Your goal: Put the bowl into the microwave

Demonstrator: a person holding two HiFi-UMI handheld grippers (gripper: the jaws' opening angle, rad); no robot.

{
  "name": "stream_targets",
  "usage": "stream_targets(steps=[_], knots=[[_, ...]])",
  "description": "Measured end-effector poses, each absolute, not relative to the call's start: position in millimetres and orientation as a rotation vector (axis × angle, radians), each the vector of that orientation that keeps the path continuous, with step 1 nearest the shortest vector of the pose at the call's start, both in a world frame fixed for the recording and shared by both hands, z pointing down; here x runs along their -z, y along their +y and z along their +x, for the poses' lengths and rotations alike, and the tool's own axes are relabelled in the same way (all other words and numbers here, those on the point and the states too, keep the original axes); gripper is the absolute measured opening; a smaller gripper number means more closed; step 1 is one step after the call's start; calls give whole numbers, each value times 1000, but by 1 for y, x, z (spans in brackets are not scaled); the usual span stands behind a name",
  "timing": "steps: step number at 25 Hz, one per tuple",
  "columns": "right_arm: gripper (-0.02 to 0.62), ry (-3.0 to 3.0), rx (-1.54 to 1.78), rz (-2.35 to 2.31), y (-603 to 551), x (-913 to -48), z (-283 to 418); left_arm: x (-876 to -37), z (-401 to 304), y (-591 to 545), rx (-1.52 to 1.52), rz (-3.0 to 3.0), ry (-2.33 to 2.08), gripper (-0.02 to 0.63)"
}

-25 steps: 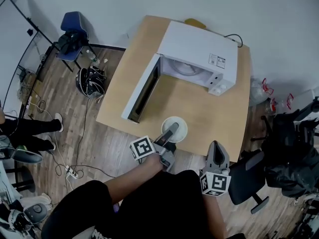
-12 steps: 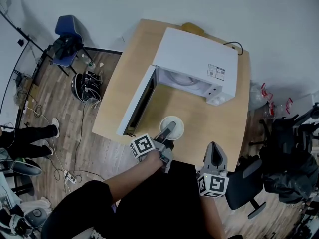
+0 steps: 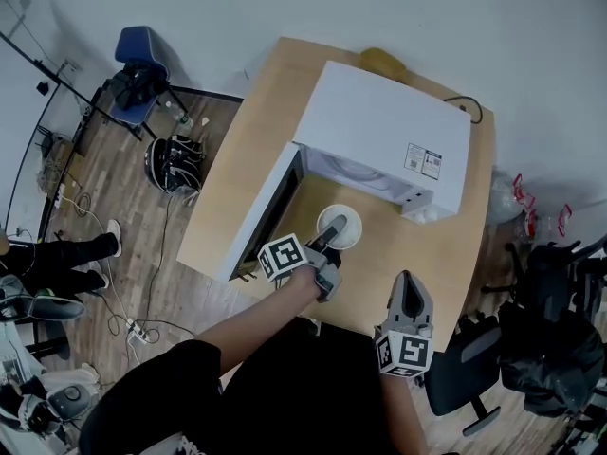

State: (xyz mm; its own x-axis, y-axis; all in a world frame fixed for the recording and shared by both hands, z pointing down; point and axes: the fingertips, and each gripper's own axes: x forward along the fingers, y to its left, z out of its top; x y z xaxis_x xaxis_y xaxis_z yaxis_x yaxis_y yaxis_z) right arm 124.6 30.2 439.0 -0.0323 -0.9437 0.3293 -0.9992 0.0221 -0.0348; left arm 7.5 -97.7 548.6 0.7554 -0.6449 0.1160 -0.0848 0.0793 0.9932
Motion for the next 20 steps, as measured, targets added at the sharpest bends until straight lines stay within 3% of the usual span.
stream_targets(steps=[20], knots=[[60, -2121, -494, 1881, -41, -476, 151, -636, 44, -215, 442, 1448, -749, 207]])
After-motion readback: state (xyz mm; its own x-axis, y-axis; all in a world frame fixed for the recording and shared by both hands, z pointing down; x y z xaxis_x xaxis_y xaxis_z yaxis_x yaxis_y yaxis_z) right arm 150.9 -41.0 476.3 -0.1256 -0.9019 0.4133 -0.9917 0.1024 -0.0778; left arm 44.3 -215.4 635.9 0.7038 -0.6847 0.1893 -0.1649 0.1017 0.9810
